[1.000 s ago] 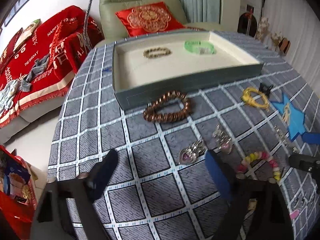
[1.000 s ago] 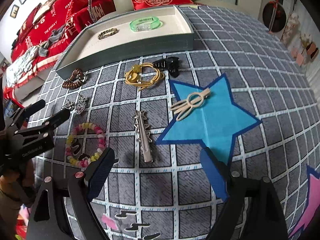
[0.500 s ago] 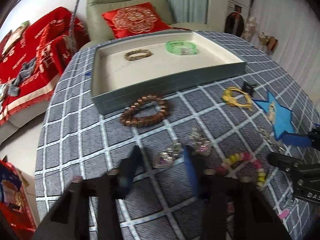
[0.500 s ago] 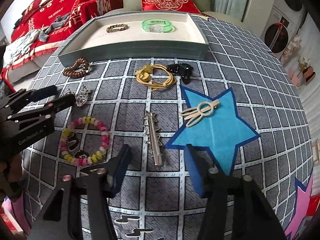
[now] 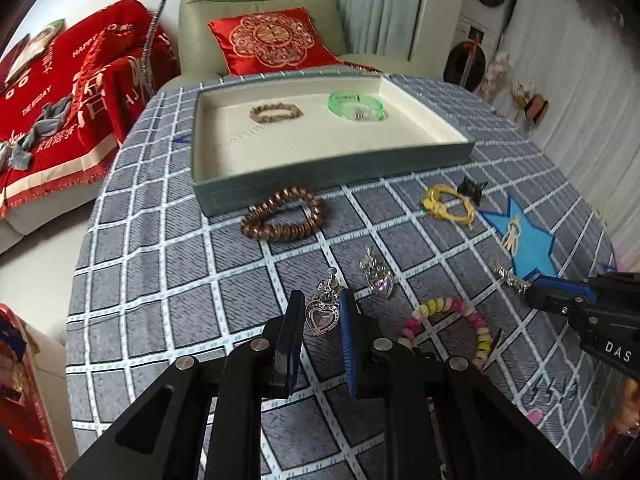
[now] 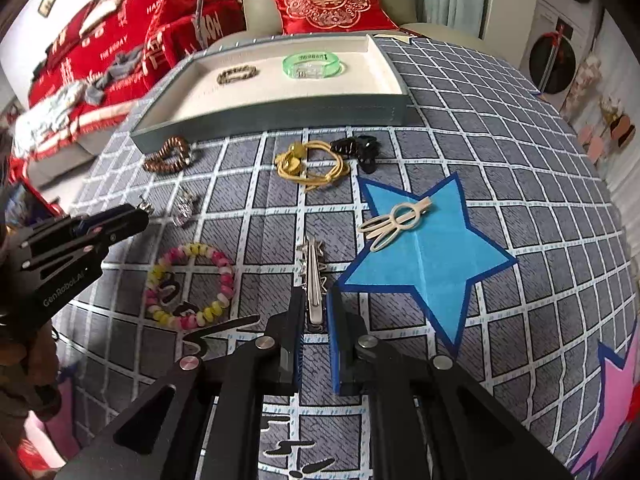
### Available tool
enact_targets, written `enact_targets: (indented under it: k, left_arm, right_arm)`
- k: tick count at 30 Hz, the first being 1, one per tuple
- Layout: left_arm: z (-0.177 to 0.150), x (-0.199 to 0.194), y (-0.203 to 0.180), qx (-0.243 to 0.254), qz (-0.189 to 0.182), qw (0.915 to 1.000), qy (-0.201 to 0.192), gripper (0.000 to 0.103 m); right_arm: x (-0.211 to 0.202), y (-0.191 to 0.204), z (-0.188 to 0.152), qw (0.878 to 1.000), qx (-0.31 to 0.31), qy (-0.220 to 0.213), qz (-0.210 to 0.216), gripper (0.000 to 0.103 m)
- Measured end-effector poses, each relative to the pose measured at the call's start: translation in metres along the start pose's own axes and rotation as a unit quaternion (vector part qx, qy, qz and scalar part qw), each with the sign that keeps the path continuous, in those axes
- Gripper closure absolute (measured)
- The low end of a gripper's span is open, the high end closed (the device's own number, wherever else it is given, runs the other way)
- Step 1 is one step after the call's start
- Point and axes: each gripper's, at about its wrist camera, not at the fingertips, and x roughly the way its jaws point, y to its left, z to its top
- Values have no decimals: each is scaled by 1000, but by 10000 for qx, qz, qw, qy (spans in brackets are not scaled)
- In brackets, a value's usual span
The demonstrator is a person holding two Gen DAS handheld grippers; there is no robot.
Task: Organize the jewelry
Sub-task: 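Grasp silver heart pendant with left tool while right tool grasps spiky silver clip, then lower pendant onto rope bracelet with left tool while right tool drops clip in bangle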
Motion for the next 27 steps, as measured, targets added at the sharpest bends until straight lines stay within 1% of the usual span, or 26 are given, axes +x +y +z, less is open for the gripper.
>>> enact_targets:
  k: [8,11,14,19,24,27]
  left_arm:
    - [19,-28,5,-155,-89,9991,-377,71]
    - [24,-34,4,-146,-89,9986,-493,71]
    - [26,-37,4,-146,-74,9985,-520,71]
    - [31,-40,5,-181,-87,9983,-539,71]
    - [49,-47,9,-243,-115,9974,-673,71]
    - [69,-46,13,-254,-102,9969,-743,71]
  right_arm:
    - [-21,-15,18,9983,369,-239,389,92]
    - [-26,-18,23,9981,399,-311,355,92]
    - [-26,-23,23,9978,462,-308,356,92]
    - [-30,-31,30,9966,576,-334,488,92]
    - [-40,-35,55,9943,622,-467,727,92]
    - [-45,-34,76,9940,561,-585,735,92]
